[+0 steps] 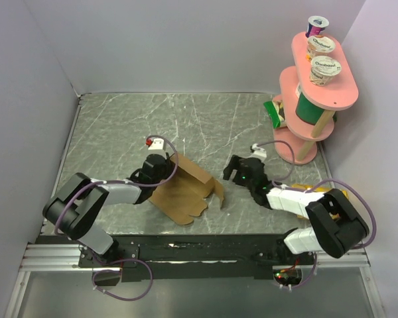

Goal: Fold the paper box

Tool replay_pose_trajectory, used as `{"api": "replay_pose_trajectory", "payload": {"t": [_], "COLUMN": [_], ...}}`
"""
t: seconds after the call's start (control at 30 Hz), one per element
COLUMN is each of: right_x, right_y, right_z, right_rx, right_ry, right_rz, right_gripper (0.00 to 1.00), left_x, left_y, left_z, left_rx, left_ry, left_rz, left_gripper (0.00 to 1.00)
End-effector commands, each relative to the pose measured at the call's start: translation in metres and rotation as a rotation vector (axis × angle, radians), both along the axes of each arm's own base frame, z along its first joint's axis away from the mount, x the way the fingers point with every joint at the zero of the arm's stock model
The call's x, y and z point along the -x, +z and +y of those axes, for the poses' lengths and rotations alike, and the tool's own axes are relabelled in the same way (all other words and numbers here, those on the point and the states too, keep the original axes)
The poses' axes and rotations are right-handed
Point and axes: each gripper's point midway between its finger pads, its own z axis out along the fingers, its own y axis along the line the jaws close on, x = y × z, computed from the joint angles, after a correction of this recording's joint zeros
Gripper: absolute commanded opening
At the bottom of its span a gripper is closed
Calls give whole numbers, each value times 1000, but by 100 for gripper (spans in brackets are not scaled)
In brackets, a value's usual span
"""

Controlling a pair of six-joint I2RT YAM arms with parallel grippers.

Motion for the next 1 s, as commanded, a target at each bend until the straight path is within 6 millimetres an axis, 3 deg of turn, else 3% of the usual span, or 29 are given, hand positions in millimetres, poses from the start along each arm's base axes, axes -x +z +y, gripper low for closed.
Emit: {"api": "replay_pose_trajectory", "payload": {"t": [0.0,0.23,0.27,0.33,0.43,0.53,0.57,0.67,0.83,0.97], "right_x": [7,33,37,37,44,49,49,47,48,48], "right_y": [36,44,36,46,41,42,40,39,49,49], "right_z": [31,52,50,44,39,40,37,31,28,27], "right_rx": [-110,-321,-347,-402,-433,-436,-425,-373,-331,-316], "right_ry": [379,619,629,642,661,678,661,637,652,648], "right_rz": [-201,-236,-217,-264,-272,-280,-284,-297,-324,-324], "right_gripper": [94,88,88,88,88,88,88,88,87,86], "left_x": [0,5,4,2,0,2,5,5,-1,-9], "left_y": [12,23,27,25,27,31,29,31,23,29], "left_z": [23,32,31,38,41,39,41,43,38,28], "left_rx": [-23,3,21,22,29,42,45,85,105,106], "left_ry": [26,-73,-91,-72,-64,-95,-92,-104,-174,-258], "left_rz": [37,100,105,127,129,114,115,95,57,-36], "left_gripper": [32,32,32,32,33,48,60,74,76,71]}}
